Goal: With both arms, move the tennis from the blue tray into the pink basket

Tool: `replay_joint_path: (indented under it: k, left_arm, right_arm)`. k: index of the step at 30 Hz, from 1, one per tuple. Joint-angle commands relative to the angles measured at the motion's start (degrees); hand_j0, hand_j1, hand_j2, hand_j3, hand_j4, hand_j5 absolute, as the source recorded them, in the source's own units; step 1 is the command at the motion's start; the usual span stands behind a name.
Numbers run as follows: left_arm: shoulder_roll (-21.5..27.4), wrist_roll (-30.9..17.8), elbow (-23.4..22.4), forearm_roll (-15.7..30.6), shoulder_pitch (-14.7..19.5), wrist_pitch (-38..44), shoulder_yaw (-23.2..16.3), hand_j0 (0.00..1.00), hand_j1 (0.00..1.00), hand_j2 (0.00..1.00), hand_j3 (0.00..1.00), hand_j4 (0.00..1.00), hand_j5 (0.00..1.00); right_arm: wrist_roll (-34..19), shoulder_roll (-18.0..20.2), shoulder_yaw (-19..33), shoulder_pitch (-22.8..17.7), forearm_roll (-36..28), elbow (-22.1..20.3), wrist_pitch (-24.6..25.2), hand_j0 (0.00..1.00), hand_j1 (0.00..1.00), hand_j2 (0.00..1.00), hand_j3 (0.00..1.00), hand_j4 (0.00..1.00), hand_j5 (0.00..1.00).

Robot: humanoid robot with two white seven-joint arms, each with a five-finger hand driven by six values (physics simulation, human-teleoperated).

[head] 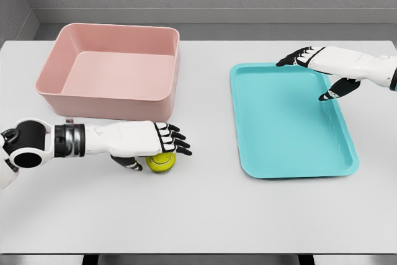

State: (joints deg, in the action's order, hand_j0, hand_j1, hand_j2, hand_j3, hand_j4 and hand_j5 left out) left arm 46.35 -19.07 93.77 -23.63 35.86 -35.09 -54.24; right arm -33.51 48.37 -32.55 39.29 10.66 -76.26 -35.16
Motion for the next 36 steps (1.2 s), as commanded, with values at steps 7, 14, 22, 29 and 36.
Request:
replay_joint_path:
  k: [7,14,22,29,36]
  left_arm:
    - [0.32,0.18,-0.08,0.34,-0.53,0.09,0.1,1.0,1.0,1.0,1.0,1.0,1.0]
    - [0.32,0.27,-0.61,0.34,-0.44,0.09,0.28,1.0,1.0,1.0,1.0,1.0,1.0]
    - [0.14,0.35,-1.22,0.34,-0.35,0.09,0.19,1.0,1.0,1.0,1.0,1.0,1.0]
    - [0.14,0.35,-1.13,0.25,-0.44,0.09,0.1,0.97,0.97,0.97,0.97,0.97,0.97]
    - [0.4,0.09,-1.13,0.34,-0.62,0.09,0.1,0.75,0.75,0.75,0.75,0.75,0.75]
  right_arm:
    - [0.11,0.06,0.03,0.0,-0.37,-0.03,0.16,1.0,1.0,1.0,1.0,1.0,1.0]
    - [0.11,0.24,0.12,-0.26,-0.37,-0.03,0.16,1.0,1.0,1.0,1.0,1.0,1.0]
    - [0.11,0.24,0.21,-0.35,-0.37,-0.03,0.16,1.0,1.0,1.0,1.0,1.0,1.0]
    - [0.11,0.15,0.21,-0.35,-0.37,-0.03,0.16,1.0,1.0,1.0,1.0,1.0,1.0]
    - [0.03,0.15,0.47,-0.44,-0.37,-0.03,0.16,1.0,1.0,1.0,1.0,1.0,1.0]
